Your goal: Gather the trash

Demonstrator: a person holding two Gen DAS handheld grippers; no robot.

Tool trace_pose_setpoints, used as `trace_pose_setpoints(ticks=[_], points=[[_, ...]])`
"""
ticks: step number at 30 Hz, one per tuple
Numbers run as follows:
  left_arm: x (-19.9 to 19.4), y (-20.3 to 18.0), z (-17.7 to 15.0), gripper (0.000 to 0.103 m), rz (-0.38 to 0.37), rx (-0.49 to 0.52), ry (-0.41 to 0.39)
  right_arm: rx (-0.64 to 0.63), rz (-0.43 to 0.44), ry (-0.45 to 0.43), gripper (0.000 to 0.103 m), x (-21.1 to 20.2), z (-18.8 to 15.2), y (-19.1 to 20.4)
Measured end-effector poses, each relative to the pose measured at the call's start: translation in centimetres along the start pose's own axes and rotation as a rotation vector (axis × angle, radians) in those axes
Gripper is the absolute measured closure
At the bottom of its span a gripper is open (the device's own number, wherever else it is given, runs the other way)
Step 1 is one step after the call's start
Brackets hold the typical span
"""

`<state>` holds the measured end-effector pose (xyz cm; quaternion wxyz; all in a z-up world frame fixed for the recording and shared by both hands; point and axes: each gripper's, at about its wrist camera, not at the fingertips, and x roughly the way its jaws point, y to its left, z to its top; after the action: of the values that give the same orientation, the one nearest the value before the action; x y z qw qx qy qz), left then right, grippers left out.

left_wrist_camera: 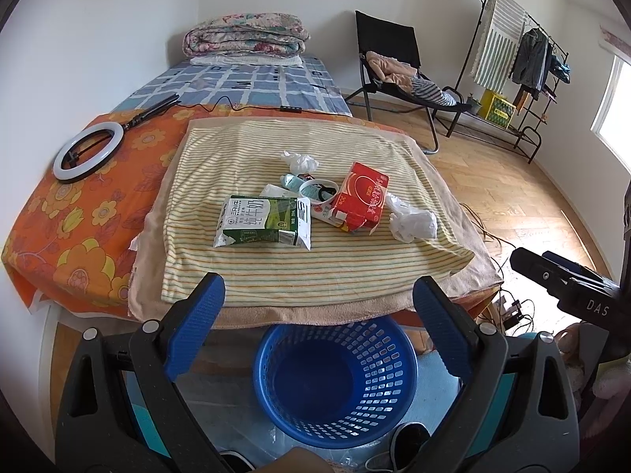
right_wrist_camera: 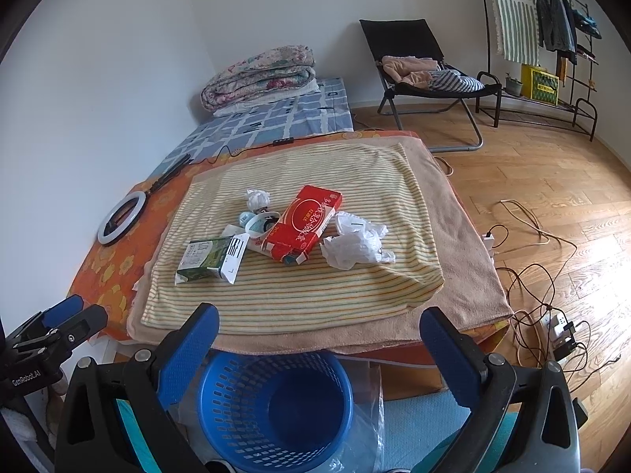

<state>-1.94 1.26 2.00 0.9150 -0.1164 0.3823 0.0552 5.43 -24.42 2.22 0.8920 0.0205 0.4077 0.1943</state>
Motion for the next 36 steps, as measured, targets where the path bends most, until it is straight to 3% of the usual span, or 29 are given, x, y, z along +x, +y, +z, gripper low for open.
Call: trace_pose_setpoints(ticks=[36], points=[[-0.2, 0.0, -0.2, 0.005, -0.001, 0.002, -0.006, -0.004, 0.008, -0.001, 0.000, -0.2, 0.2, 1.2]])
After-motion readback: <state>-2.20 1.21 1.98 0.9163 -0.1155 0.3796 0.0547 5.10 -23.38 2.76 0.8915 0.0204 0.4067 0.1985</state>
